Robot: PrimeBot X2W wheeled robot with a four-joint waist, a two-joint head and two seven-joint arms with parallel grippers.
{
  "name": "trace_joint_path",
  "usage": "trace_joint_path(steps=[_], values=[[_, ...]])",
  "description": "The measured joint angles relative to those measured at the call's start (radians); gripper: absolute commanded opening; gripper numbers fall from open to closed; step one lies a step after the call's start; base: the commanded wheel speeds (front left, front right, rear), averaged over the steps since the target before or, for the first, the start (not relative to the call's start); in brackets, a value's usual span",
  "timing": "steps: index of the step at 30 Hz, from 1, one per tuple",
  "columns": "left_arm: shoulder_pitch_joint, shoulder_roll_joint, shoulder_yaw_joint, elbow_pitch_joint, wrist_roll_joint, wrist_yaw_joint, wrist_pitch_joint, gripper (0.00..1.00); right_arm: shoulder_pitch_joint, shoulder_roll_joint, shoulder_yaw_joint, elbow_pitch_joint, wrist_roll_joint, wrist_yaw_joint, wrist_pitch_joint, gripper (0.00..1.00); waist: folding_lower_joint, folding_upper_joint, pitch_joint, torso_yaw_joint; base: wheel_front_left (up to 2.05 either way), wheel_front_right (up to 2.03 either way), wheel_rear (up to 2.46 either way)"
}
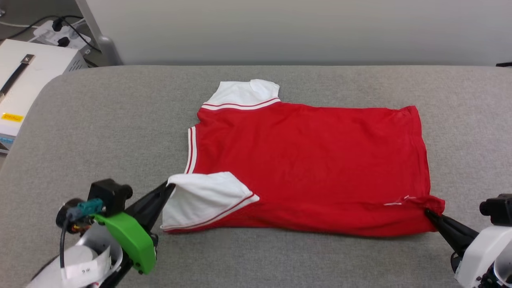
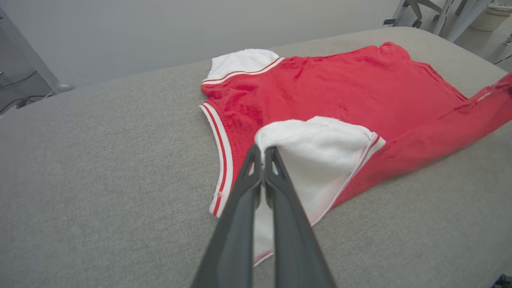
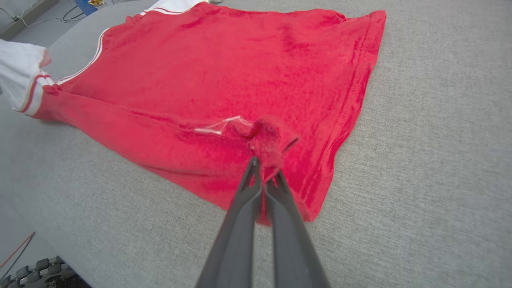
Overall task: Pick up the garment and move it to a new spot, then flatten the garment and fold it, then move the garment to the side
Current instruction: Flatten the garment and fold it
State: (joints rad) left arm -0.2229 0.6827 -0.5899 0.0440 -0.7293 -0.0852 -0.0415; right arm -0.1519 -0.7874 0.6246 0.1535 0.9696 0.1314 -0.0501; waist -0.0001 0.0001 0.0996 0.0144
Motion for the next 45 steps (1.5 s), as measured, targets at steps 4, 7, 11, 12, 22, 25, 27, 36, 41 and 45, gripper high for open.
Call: trace_joint_path(steps=[4,7,11,12,22,25,27,36,41,45], values=[[-0.128,-0.013,-0.014,0.071,0.007,-0.026,0.012,0.0,-0.037,0.027,-0.032,-0.011,-0.009,0.0,0.022,0.0,0.0,0.0,0.04,-0.014,0.0,0.0,0.0],[-0.21,-0.014,-0.031,0.128,0.014,-0.034,0.022,0.0,-0.077,0.045,-0.041,-0.012,-0.018,0.0,0.041,0.0,0.0001,0.0,0.071,-0.026,0.0,0.0,0.0],[-0.305,-0.017,-0.07,0.21,0.014,-0.04,0.025,0.0,-0.144,0.067,-0.046,-0.003,-0.02,0.0,0.067,0.0,0.0002,0.0,0.113,-0.042,0.0,0.0,0.0],[-0.323,-0.017,-0.082,0.227,0.014,-0.04,0.025,0.0,-0.159,0.071,-0.046,0.003,-0.02,0.0,0.07,0.0,0.0002,0.0,0.122,-0.045,0.0,0.0,0.0],[-0.489,-0.036,-0.26,0.415,-0.071,-0.042,-0.03,0.0,-0.306,0.115,-0.017,0.136,-0.015,0.0,0.1,0.0,0.0002,0.0,0.219,-0.067,0.0,0.0,0.0],[-0.522,-0.047,-0.318,0.473,-0.097,-0.042,-0.045,0.0,-0.333,0.127,0.005,0.176,-0.014,0.0,0.1,0.0,0.0003,-0.0001,0.242,-0.069,0.0,0.0,0.0],[-0.535,-0.056,-0.364,0.51,-0.124,-0.042,-0.057,0.0,-0.343,0.135,0.031,0.199,-0.014,0.0,0.108,0.0,0.0003,0.0,0.254,-0.069,0.0,0.0,0.0],[-0.58,-0.083,-0.49,0.632,-0.207,-0.043,-0.14,0.22,-0.372,0.148,0.087,0.253,0.015,0.0,0.059,1.0,0.0002,0.0,0.247,-0.075,0.0,0.0,0.0],[-0.595,-0.092,-0.525,0.689,-0.243,-0.043,-0.162,1.0,-0.361,0.121,0.096,0.24,0.032,0.0,0.005,1.0,0.0002,0.0,0.211,-0.069,0.0,0.0,0.0],[-0.609,-0.078,-0.558,0.693,-0.249,-0.043,-0.164,1.0,-0.321,0.082,0.084,0.19,0.033,0.0,-0.038,1.0,0.0002,0.0,0.175,-0.061,0.0,0.0,0.0]])
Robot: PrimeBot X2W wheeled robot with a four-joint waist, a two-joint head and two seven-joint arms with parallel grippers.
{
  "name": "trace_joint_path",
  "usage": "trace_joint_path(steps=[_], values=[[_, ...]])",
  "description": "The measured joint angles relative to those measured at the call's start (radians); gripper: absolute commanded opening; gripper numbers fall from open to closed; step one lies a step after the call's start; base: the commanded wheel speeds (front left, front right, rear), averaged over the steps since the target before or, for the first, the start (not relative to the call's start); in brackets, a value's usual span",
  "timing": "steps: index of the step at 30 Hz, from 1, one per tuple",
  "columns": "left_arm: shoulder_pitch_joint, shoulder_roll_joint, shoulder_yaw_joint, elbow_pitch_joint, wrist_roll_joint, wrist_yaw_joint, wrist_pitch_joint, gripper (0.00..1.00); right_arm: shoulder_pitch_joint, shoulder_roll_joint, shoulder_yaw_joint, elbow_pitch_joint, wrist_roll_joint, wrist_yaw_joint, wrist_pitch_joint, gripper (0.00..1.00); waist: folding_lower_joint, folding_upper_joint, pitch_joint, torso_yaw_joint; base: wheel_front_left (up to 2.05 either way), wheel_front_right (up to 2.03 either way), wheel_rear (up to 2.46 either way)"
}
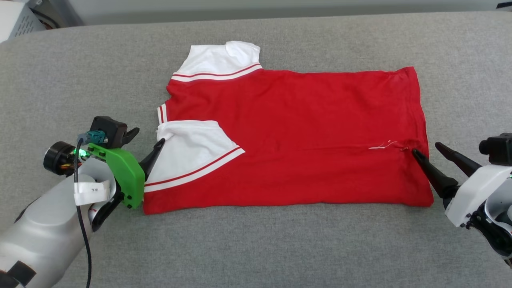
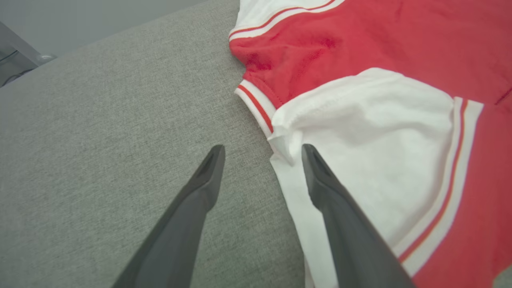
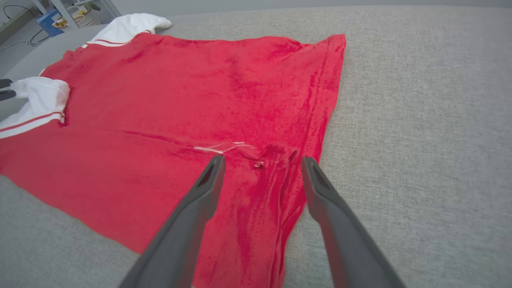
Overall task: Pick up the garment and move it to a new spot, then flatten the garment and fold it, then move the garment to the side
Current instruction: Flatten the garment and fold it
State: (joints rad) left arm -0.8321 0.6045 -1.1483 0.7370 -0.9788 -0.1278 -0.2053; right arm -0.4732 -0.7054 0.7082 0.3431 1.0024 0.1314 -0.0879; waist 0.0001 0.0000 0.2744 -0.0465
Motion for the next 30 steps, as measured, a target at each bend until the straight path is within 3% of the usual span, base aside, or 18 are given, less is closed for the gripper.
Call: trace_joint_path(steps=[5,15,23,30], values=[[-0.04,0.055,-0.024,-0.037,-0.033,0.0,0.069,1.0,0.055,-0.029,-0.04,-0.055,-0.006,0.0,-0.024,1.0,-0.0001,0.0,-0.043,0.011,0.0,0.0,0.0],[-0.133,0.179,-0.073,-0.282,-0.296,0.0,0.481,1.0,0.132,-0.008,-0.096,-0.083,-0.042,0.0,0.0,1.0,-0.0002,0.0,-0.106,0.037,0.0,0.0,0.0],[-0.158,0.15,-0.099,-0.263,-0.396,0.0,0.717,1.0,0.144,0.032,-0.119,-0.083,-0.054,0.0,0.037,1.0,-0.0002,0.0,-0.129,0.04,0.0,0.0,0.0],[-0.11,0.089,-0.111,-0.164,-0.436,0.0,0.774,1.0,0.143,0.057,-0.114,-0.085,-0.059,0.0,0.062,1.0,-0.0002,0.0,-0.12,0.01,0.0,0.0,0.0]])
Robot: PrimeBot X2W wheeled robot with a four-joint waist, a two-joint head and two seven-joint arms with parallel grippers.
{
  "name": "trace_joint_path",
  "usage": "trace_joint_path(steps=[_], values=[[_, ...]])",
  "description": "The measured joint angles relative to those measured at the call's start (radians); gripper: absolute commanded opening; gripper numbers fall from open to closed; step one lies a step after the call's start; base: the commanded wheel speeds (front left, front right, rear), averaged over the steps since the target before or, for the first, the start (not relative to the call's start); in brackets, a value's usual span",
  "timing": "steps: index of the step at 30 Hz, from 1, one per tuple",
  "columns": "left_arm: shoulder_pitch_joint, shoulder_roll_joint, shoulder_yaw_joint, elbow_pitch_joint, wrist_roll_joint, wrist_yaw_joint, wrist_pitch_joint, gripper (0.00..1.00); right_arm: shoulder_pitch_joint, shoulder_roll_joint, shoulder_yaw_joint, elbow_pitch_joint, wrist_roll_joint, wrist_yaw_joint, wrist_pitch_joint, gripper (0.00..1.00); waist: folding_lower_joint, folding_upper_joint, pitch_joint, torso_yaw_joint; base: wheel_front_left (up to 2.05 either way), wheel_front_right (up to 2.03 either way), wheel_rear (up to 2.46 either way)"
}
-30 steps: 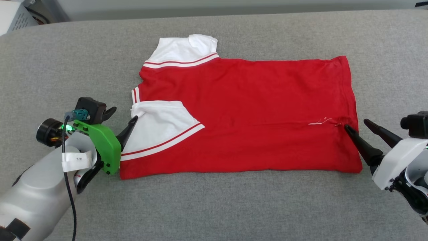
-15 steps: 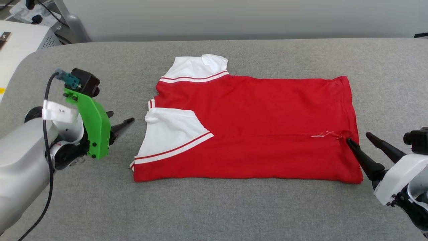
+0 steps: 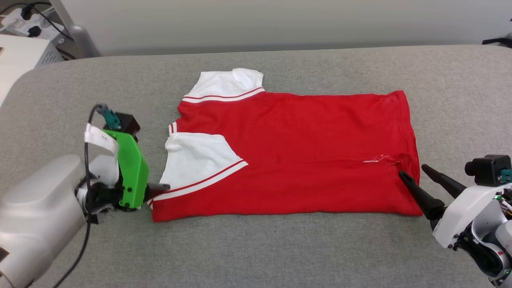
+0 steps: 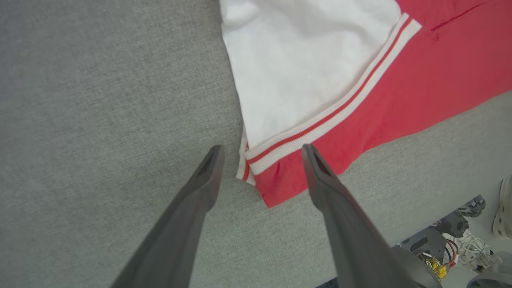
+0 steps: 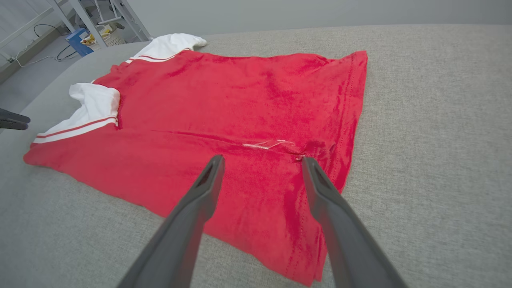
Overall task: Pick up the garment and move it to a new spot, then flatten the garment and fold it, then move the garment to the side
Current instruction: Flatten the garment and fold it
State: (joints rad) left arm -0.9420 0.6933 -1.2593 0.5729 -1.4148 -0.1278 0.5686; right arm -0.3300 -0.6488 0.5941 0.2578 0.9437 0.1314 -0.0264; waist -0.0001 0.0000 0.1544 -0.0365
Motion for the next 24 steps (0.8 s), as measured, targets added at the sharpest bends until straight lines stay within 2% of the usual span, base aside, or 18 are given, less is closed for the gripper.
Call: trace_joint_path(steps=[7,13,15,19,24], values=[[0.075,-0.046,-0.007,0.075,-0.004,0.0,0.007,1.0,-0.003,0.012,0.007,0.0,-0.008,0.0,0.005,1.0,0.0,0.0,0.025,-0.025,0.0,0.0,0.0],[0.082,-0.061,0.0,0.123,0.01,0.0,-0.005,1.0,-0.023,0.017,0.018,-0.001,-0.01,0.0,0.005,1.0,0.0,0.0,0.05,-0.04,0.0,0.0,0.0],[0.084,-0.06,0.001,0.119,0.025,-0.001,-0.004,0.0,-0.027,0.016,0.02,-0.002,-0.012,0.0,0.006,1.0,0.0,0.0,0.054,-0.045,0.0,0.0,0.0],[0.087,-0.048,0.001,0.097,0.068,-0.002,-0.072,0.0,-0.043,-0.002,0.021,-0.007,-0.042,0.0,0.015,1.0,0.0,0.0,0.051,-0.047,0.0,0.0,0.0],[0.101,-0.022,-0.002,0.035,0.092,-0.002,-0.186,0.0,-0.099,-0.049,-0.003,-0.033,-0.085,0.0,0.083,1.0,0.0,0.0,0.037,-0.045,0.0,0.0,0.0]])
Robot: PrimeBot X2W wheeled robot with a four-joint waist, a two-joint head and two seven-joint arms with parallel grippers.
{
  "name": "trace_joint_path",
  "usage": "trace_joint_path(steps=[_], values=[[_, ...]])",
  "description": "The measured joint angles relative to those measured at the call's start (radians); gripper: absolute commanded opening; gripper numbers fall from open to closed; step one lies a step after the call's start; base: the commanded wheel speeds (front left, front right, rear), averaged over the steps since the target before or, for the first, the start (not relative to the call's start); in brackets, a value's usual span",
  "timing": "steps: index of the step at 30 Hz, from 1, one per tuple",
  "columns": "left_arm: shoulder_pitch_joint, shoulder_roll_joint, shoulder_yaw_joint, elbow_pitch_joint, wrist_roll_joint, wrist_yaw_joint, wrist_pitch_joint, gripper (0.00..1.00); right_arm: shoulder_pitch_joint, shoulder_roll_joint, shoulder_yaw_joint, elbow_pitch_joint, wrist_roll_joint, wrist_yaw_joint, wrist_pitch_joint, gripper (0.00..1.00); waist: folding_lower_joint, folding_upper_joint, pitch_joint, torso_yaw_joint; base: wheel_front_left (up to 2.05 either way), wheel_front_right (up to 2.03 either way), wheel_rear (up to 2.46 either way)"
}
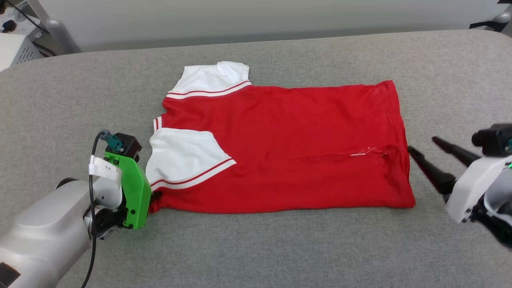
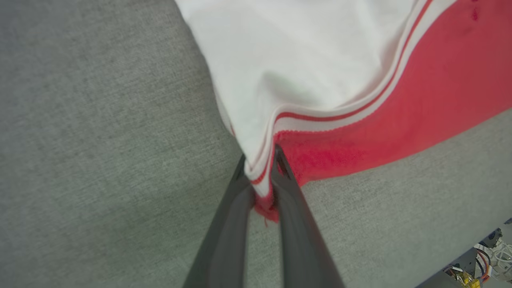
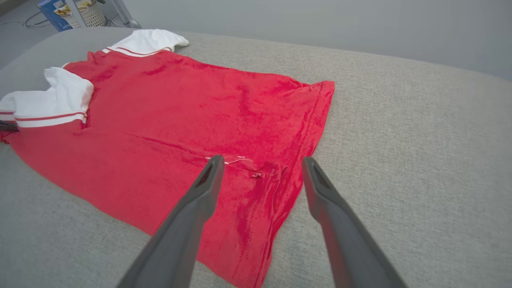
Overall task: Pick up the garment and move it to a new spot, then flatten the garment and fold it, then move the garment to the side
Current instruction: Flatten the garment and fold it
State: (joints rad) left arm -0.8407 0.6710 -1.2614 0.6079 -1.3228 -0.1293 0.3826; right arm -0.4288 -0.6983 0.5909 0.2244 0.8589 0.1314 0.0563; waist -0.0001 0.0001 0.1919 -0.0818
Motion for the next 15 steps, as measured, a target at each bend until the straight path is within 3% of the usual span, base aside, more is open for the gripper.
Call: trace_joint_path(steps=[4,9,10,15], values=[[-0.003,0.02,-0.001,-0.053,0.037,0.0,-0.053,0.0,-0.039,-0.047,-0.025,-0.024,-0.013,0.0,0.112,1.0,0.0,0.0,-0.006,0.012,0.0,0.0,0.0],[-0.019,0.048,-0.002,-0.117,0.061,0.0,-0.104,0.0,-0.079,-0.104,-0.022,-0.058,-0.016,0.0,0.331,1.0,0.0001,0.0,-0.009,0.027,0.0,0.0,0.0],[-0.023,0.059,-0.003,-0.146,0.097,0.0,-0.118,0.0,-0.094,-0.123,-0.012,-0.074,0.001,0.0,0.474,1.0,0.0001,0.0,-0.005,0.033,0.0,0.0,0.0],[-0.026,0.064,-0.005,-0.172,0.117,0.004,-0.127,0.0,-0.095,-0.108,0.008,-0.064,0.008,0.0,0.608,1.0,0.0001,0.0,0.011,0.044,0.0,0.0,0.0]])
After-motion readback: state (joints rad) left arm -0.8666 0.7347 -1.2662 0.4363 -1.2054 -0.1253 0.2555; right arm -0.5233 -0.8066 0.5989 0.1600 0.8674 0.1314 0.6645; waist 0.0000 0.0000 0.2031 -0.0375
